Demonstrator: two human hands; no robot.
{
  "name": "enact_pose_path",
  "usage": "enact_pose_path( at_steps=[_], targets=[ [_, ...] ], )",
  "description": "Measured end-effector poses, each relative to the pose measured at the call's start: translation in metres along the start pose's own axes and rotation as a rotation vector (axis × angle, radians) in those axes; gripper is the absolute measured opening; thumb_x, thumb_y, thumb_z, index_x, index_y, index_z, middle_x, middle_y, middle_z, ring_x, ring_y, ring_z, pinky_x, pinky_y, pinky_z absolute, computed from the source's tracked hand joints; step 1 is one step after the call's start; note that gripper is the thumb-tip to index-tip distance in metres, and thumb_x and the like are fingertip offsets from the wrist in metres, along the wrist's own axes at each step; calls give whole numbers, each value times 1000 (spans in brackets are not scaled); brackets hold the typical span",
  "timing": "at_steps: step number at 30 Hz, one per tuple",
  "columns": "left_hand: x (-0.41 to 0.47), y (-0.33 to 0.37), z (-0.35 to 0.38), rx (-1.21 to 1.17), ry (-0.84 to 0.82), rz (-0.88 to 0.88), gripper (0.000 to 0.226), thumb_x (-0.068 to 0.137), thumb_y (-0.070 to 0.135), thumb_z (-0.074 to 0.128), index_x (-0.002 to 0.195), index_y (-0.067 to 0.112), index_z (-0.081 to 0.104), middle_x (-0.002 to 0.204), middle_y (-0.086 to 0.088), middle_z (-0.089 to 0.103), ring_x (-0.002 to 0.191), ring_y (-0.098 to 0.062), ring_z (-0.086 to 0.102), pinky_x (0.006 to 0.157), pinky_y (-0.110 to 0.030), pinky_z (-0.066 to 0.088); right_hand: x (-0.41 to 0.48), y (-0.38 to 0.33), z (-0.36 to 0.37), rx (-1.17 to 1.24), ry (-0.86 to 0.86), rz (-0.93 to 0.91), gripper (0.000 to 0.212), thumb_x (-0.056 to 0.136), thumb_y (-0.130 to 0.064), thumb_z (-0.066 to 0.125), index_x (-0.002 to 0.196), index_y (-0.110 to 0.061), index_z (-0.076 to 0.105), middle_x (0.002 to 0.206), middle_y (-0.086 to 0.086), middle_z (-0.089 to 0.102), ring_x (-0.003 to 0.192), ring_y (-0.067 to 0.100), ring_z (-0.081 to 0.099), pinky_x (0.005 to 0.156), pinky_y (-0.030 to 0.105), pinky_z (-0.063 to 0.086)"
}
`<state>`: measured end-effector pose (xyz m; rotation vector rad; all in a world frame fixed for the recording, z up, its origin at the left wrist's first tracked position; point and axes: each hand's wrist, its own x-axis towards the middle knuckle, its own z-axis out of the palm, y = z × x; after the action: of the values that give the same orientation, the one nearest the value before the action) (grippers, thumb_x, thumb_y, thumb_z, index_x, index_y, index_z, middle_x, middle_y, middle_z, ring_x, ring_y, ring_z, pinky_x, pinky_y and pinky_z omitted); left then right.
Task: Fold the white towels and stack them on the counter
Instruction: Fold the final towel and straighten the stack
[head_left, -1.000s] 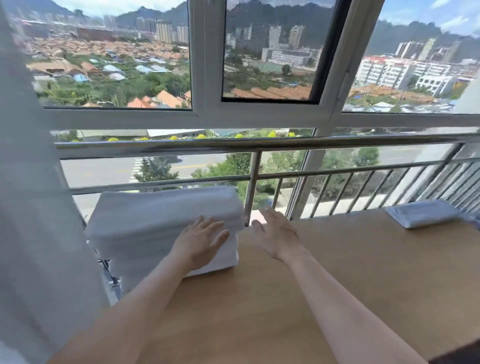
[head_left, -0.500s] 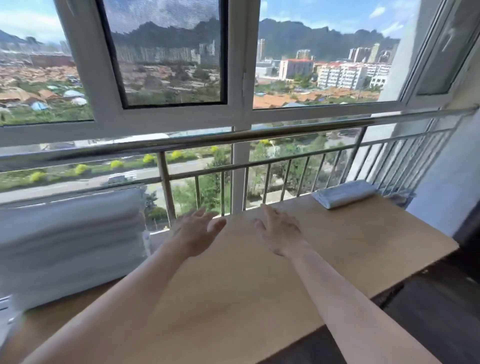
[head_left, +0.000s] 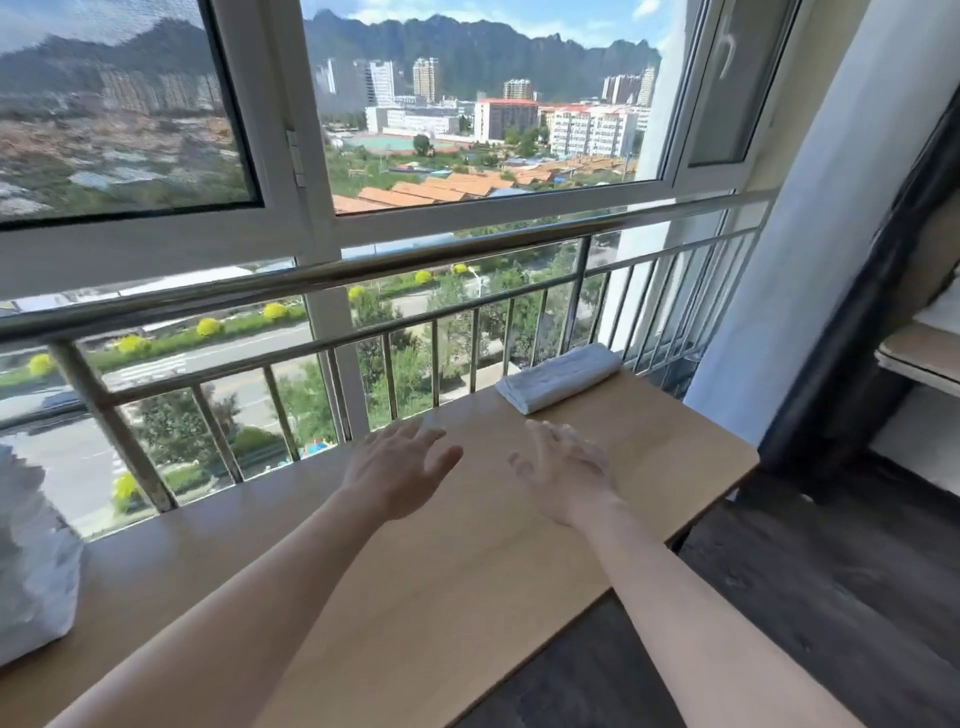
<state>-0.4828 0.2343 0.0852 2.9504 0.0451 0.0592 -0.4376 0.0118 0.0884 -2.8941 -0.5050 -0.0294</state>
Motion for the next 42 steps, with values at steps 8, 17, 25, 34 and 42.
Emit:
enact_pose_path(
  at_steps=[8,17,25,34,42],
  targets=[
    [138,57,66,-57,-35,-17,68,95,72,20,149,36,40,163,-1,28,150,-22,24,119,-41,22,88,110,-7,-91,-131,55,65,101,-54,32,157,-23,21,164,2,23,151,23,17,119,43,16],
    [241,102,108,-75,-105,-50,71,94,74,16,150,38,40,163,1,27,151,-23,23,118,-40,20,178,204,1,-129,-214,94,66,102,-54,32,157,-22,18,164,3,21,151,24,17,118,42,17],
    [313,115,136,-46,-120,-159,74,90,79,14,145,40,44,161,1,33,148,-23,28,119,-40,22,268,261,36,-118,-257,46,64,102,-53,34,156,-21,21,163,1,23,149,21,20,116,42,23],
    [409,147,189,-54,-181,-385,76,90,80,17,147,38,43,159,-1,35,148,-21,28,117,-39,22,397,340,89,-6,-366,-47,66,102,-52,37,157,-21,20,163,0,23,149,21,21,118,40,25],
    [488,156,239,-51,-196,-488,73,91,76,34,153,38,31,167,0,16,152,-23,17,120,-43,20,495,385,145,-42,-384,-260,70,99,-55,42,155,-21,18,163,2,18,150,25,13,121,40,17]
  ],
)
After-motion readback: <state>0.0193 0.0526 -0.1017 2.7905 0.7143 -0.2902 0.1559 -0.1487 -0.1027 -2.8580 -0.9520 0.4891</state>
